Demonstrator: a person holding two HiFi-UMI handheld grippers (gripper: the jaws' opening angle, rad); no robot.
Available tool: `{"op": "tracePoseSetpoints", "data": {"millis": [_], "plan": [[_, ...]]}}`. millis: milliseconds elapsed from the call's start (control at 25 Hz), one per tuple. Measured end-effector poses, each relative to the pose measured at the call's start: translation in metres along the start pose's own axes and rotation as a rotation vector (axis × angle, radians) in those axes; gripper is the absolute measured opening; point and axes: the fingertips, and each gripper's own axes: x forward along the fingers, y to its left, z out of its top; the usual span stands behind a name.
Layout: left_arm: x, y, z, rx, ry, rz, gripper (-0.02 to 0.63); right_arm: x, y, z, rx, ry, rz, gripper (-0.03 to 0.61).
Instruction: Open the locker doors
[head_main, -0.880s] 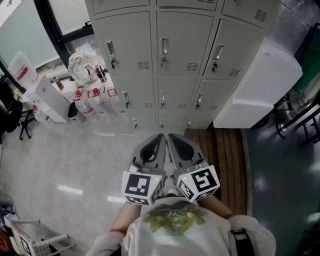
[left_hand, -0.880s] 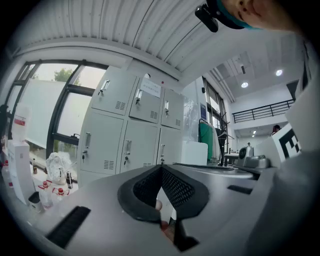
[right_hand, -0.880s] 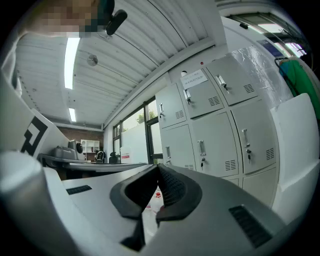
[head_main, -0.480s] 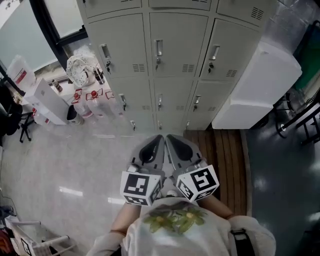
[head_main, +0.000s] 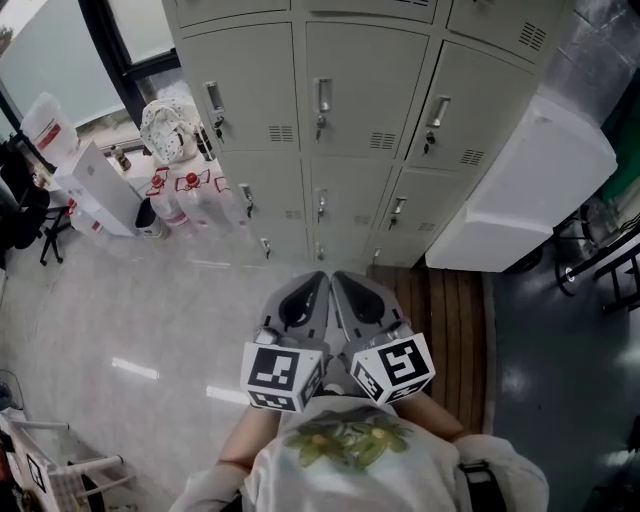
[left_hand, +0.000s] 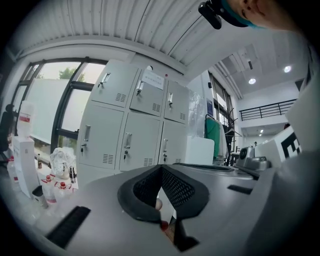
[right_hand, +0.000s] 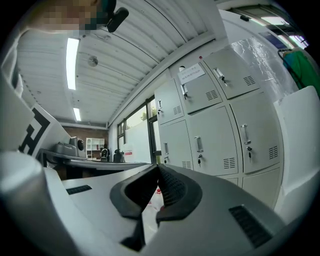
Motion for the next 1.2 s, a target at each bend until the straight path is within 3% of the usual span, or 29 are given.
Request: {"op": "tracePoseSetpoints", "data": {"millis": [440, 880, 1200], "plan": [[0.020, 0.040, -0.011, -0.037, 0.025, 0.040, 0.028, 0.044, -0.005, -0.013, -0.029, 0.010, 0.025, 0.029], [0.060, 0.151, 0.015, -0.014, 0.010, 0.025, 0.028, 0.161, 0.000, -0.011, -0.001, -0.010, -0.015, 0.029], [0.080, 0.233, 0.025, -0.043, 0.022, 0.039, 0.028, 0.246, 0.012, -0.017, 0.006, 0.005, -0.008, 0.029]]}}
